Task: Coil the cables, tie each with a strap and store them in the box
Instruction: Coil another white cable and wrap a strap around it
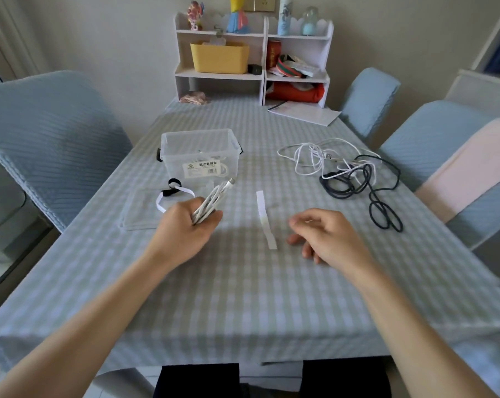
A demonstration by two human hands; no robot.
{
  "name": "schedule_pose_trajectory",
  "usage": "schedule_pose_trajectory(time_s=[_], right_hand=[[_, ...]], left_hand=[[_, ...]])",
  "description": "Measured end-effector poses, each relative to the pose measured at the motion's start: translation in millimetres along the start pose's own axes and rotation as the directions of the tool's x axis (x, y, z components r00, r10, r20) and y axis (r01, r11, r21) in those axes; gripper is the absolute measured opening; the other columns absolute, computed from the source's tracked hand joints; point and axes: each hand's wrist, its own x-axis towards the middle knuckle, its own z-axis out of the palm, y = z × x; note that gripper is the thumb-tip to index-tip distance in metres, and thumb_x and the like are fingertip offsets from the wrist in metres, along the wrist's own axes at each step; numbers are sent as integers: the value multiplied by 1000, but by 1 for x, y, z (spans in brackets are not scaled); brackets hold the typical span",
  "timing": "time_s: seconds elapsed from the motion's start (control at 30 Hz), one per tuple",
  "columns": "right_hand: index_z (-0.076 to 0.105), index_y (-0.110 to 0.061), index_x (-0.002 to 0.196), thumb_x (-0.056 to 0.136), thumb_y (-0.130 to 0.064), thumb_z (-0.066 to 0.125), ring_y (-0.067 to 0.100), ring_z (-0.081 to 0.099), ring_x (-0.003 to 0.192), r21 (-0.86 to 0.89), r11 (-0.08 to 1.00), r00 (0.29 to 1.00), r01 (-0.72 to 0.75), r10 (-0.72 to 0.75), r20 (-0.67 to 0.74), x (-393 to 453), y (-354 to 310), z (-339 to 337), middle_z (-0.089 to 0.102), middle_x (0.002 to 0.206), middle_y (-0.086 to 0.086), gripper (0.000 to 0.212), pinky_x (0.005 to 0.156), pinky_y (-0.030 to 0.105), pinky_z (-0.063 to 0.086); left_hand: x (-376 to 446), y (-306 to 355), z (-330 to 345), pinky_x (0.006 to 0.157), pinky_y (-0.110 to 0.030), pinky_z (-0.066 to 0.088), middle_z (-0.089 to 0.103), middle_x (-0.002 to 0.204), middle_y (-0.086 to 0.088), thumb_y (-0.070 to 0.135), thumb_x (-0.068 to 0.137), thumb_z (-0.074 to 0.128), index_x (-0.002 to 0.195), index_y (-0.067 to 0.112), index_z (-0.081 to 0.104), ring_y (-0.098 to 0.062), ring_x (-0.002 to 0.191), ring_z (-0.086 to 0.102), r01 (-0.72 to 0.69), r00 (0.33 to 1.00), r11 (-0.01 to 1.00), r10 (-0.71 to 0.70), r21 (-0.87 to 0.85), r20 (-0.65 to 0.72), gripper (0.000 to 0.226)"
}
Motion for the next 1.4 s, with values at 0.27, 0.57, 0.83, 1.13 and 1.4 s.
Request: schedule_pose_trajectory(time_s=[0.27,0.57,0.83,1.13,1.4], right_hand=[[70,-28,103,82,-38,77,-5,60,78,-358,892,960,277,-275,57,16,4,9,68,91,-17,24,70,14,42],[56,-17,131,86,-49,70,16,57,109,-510,811,959,285,-247,142,56,-8,24,60,117,-3,57,87,26,41],[70,-22,72,82,-36,77,7,61,65,-318,933,986,168,-167,30,91,-13,38,65,65,-11,18,66,29,52],[55,-5,84,91,1,66,23,74,68,490,870,998,62,-65,-12,76,-25,34,72,77,13,14,63,28,59],[60,-10,81,93,-14,68,14,68,71,632,773,997,50,-4,-74,72,-31,45,70,77,3,15,64,25,55]], left_hand=[[3,7,10,43,-23,26,32,47,9,28,94,62,61,16,33,-11,44,27,34,999,999,-34,20,22,46],[3,8,8,43,-20,27,33,51,1,28,97,59,65,5,35,-9,44,30,28,1000,1000,-28,9,14,46],[10,4,6,52,-31,27,38,56,-7,29,96,60,67,-2,39,-17,51,31,152,988,980,-149,-130,32,48],[21,12,10,50,-26,32,49,51,3,49,90,65,82,15,74,-12,49,40,229,973,934,-208,-274,102,36],[25,30,27,50,-28,29,44,53,-4,33,79,79,65,1,58,-18,51,36,234,953,928,-160,-290,258,41]])
